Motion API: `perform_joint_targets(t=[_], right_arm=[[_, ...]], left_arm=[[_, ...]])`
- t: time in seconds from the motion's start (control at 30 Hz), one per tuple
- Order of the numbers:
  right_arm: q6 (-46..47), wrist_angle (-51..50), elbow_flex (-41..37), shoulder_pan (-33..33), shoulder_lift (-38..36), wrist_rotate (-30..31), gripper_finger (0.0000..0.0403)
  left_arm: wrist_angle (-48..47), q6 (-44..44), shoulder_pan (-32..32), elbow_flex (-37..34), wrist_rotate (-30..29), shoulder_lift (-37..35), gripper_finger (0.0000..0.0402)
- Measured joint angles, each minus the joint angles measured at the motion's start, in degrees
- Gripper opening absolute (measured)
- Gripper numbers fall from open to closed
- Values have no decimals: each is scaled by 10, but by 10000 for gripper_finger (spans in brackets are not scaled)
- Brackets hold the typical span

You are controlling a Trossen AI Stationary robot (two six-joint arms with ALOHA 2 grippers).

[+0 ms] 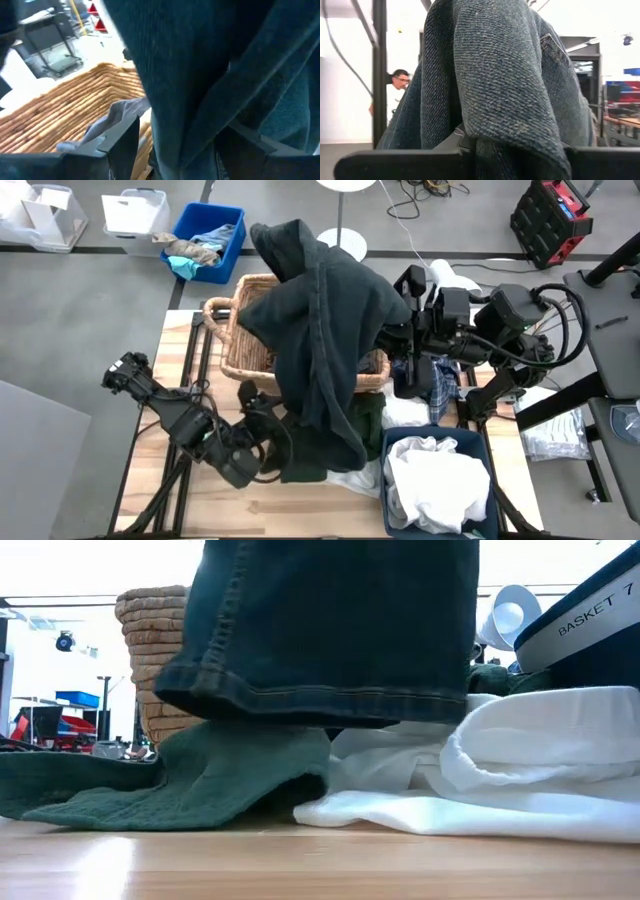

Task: Sort clothes
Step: Put the dark blue jeans into the brown laundry basket

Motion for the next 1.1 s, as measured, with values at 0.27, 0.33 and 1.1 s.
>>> perform_joint_targets(t=[0.27, 0.33, 1.1], right_arm=[[17, 11, 0, 0, 0, -18, 53], [31, 14, 0, 0, 0, -32, 53], [315, -41, 1, 0, -12, -189, 53]], left_arm=[[142, 210, 30, -2, 137, -2, 188], [145, 239, 32, -2, 142, -2, 153], [110, 496, 25, 136, -140, -6, 2]])
